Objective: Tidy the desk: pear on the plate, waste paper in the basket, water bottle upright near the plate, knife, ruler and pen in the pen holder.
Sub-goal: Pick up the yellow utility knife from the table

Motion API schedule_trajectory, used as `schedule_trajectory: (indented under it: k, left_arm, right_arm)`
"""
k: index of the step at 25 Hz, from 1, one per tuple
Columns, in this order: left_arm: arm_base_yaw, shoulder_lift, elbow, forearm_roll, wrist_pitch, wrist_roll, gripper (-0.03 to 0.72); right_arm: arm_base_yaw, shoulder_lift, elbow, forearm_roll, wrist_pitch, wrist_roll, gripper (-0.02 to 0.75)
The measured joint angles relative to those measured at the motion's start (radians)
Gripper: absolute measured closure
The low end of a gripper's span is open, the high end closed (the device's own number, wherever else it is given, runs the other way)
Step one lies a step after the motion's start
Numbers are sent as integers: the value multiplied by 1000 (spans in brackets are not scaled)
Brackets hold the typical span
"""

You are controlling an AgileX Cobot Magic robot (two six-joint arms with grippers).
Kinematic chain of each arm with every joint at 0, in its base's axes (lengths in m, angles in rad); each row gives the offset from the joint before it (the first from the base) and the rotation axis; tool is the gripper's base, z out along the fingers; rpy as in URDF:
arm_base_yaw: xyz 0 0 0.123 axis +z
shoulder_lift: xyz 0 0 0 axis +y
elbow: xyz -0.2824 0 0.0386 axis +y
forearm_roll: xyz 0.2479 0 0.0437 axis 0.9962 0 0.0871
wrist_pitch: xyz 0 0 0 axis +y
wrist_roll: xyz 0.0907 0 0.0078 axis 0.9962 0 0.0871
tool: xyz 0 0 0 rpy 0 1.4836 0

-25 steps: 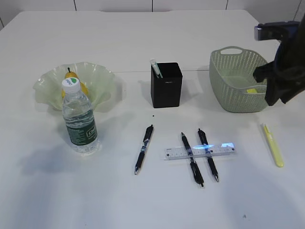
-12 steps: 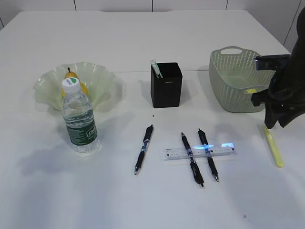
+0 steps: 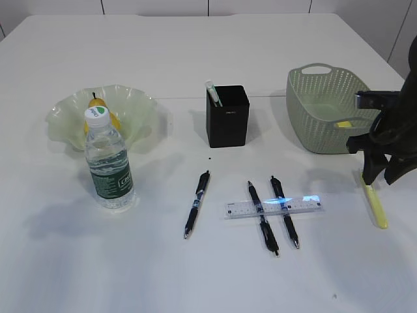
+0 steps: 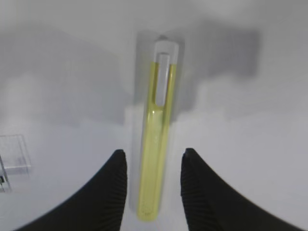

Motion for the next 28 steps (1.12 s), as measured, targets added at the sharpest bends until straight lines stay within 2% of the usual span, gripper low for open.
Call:
schedule_trajectory:
  k: [3,6,28]
  left_arm:
    - [0,0,0,0,0,0,171]
    - [0,0,0,0,0,0,171]
    - [0,0,0,0,-29,0,171]
  right_arm:
    - [0,10,0,2,-18,5,397]
    - [0,20,0,4,-20,9,384]
    - [0,74,-2,3,-66,36,379]
